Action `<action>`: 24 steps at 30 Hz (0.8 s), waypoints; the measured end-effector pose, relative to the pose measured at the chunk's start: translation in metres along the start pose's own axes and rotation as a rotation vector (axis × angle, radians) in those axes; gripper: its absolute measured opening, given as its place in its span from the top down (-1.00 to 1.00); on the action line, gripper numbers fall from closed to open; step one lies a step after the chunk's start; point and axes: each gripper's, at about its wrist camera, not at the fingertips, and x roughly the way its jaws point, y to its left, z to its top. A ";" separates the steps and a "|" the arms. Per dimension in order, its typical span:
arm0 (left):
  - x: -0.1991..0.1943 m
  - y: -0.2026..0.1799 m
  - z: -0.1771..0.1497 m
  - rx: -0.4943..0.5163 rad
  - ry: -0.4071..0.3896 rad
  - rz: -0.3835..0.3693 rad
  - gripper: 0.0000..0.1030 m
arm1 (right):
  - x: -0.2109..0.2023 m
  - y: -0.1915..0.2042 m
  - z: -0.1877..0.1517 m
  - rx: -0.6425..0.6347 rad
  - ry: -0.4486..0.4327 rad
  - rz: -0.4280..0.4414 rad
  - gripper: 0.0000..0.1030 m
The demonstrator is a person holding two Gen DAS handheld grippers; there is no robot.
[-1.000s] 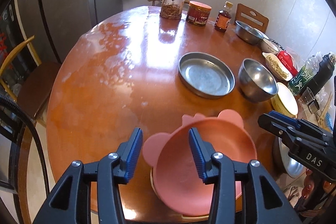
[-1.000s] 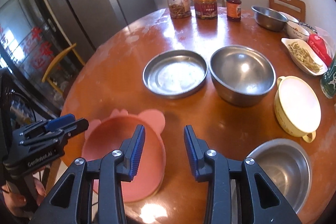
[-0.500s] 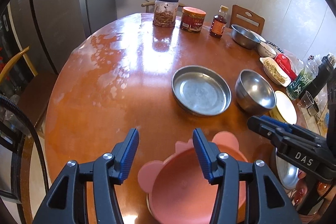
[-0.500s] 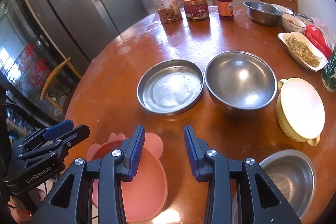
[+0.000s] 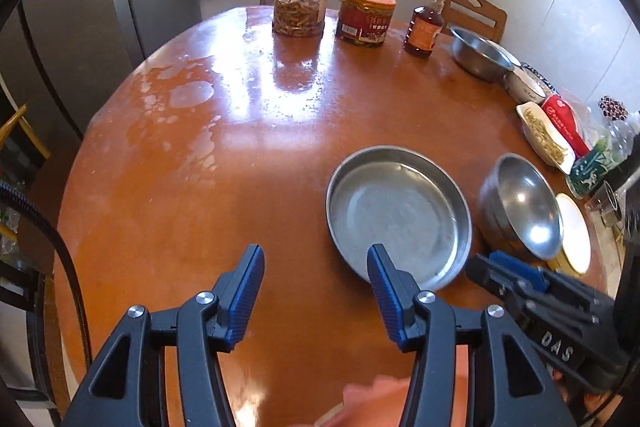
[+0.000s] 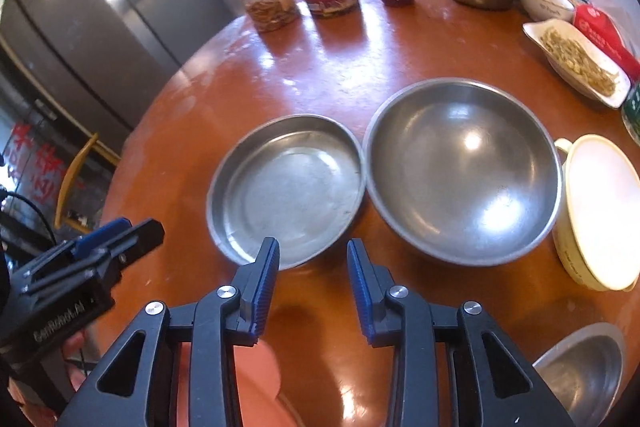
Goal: Organize plates and bowls
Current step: 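Move the left tool to the shallow steel pan and grasp its rim, then lift the steel pan onto the pink plate and open the left tool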
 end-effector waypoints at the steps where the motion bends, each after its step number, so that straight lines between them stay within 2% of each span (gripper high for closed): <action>1: 0.005 0.000 0.003 0.001 0.008 -0.010 -0.04 | 0.004 -0.002 0.001 0.009 0.008 -0.002 0.34; 9: 0.042 0.003 0.022 0.010 0.050 -0.042 -0.04 | 0.023 -0.008 0.006 0.030 0.032 -0.034 0.47; 14: 0.059 0.008 0.025 -0.007 0.078 -0.079 -0.03 | 0.029 -0.008 0.007 0.019 0.044 -0.025 0.58; 15: 0.061 0.009 0.025 -0.014 0.085 -0.091 0.00 | 0.030 -0.008 0.007 0.017 0.044 -0.023 0.59; 19: 0.073 0.014 0.022 -0.047 0.126 -0.122 0.41 | 0.031 -0.007 0.008 0.010 0.049 -0.013 0.62; 21: 0.072 0.012 0.021 -0.034 0.111 -0.120 0.54 | 0.032 -0.006 0.009 0.003 0.050 -0.011 0.62; 24: 0.075 0.007 0.017 -0.027 0.127 -0.172 0.62 | 0.032 -0.005 0.008 0.000 0.045 -0.010 0.62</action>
